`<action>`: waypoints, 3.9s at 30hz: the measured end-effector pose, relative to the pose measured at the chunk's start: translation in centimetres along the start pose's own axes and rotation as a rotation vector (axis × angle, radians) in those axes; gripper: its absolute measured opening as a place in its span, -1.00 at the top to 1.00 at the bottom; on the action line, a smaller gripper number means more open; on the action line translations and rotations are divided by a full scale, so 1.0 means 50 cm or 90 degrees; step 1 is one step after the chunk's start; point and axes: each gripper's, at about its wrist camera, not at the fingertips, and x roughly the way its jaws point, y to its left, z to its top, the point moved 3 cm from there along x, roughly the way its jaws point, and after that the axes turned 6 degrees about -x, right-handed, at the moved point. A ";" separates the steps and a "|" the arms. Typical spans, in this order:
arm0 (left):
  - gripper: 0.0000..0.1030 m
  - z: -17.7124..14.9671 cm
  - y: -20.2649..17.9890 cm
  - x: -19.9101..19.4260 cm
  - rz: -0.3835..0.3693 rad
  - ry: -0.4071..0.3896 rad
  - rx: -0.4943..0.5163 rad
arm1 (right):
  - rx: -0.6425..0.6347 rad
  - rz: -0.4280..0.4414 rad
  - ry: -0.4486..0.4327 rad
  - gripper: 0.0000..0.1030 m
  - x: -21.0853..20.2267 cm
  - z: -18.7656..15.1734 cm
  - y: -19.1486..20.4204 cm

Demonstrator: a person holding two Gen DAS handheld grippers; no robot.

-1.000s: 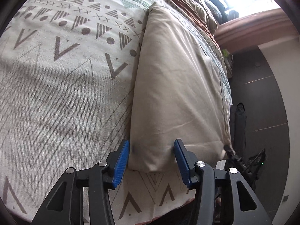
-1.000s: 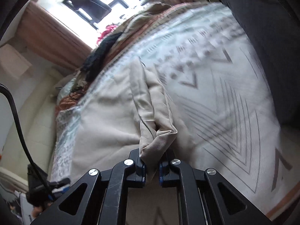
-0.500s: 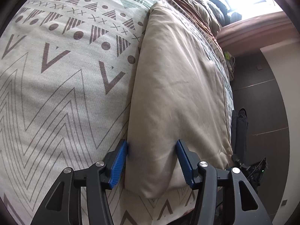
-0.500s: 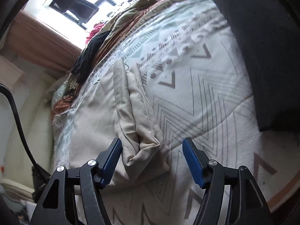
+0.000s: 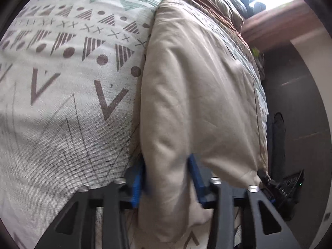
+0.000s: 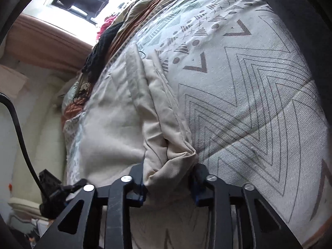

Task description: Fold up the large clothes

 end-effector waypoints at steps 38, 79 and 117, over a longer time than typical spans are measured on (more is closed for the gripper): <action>0.65 -0.138 0.211 -0.296 0.064 -0.074 0.011 | -0.083 0.124 0.093 0.52 0.020 -0.261 0.224; 0.08 0.094 0.227 -0.247 0.107 -0.081 -0.040 | -0.114 0.084 0.105 0.05 0.101 -0.022 0.267; 0.05 0.258 0.194 -0.144 0.118 -0.068 -0.038 | -0.075 0.078 0.132 -0.27 0.192 0.086 0.199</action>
